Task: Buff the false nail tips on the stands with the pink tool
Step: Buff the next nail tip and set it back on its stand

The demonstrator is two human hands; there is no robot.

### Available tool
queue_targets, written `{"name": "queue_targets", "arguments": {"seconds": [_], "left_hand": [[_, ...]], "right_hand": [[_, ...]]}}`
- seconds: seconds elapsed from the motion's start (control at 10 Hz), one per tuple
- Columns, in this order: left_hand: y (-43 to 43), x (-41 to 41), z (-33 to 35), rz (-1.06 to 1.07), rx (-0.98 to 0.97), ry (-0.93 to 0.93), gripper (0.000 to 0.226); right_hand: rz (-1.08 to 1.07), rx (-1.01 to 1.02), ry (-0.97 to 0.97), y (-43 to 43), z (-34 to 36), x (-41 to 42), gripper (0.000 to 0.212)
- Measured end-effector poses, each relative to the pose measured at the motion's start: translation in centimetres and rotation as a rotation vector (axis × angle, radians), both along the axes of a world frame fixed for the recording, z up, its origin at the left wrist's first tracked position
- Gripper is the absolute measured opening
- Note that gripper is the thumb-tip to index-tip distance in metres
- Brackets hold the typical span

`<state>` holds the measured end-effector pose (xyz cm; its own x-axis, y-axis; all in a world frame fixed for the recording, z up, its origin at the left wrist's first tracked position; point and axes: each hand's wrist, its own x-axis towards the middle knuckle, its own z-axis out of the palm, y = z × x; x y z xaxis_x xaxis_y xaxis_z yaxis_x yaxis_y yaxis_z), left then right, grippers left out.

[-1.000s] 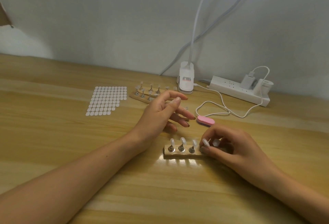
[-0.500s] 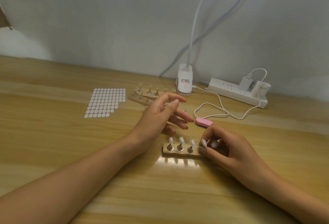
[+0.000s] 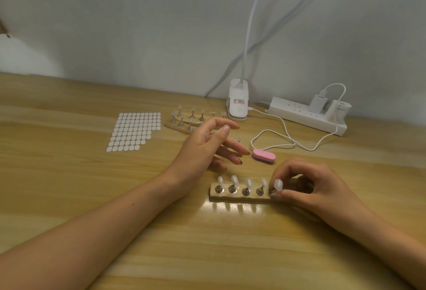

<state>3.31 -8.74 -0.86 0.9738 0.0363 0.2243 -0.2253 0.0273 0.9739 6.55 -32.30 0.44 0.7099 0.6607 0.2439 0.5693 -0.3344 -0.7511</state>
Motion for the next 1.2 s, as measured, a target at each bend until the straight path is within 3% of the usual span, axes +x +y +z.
{"name": "queue_targets", "arguments": {"seconds": [0.2,0.6,0.7,1.0,1.2], "left_hand": [[0.0,0.0,0.1,0.002,0.008,0.008,0.022],[-0.1,-0.1,0.1,0.013,0.026,0.013,0.021],[-0.1,-0.1,0.2,0.022,0.005,0.008,0.022],[0.2,0.1,0.1,0.132,-0.077,-0.045,0.028],[0.1,0.1,0.0,0.128,-0.066,-0.039,0.030]], "right_hand": [[0.003,0.050,0.106,0.3,-0.1,0.0,0.008],[0.002,-0.010,0.135,0.3,-0.2,0.1,0.025],[0.029,-0.112,0.063,-0.1,-0.2,0.4,0.038],[-0.028,-0.053,-0.372,-1.0,0.8,0.7,0.026],[-0.042,-0.061,-0.465,-1.1,0.5,1.0,0.029]]}}
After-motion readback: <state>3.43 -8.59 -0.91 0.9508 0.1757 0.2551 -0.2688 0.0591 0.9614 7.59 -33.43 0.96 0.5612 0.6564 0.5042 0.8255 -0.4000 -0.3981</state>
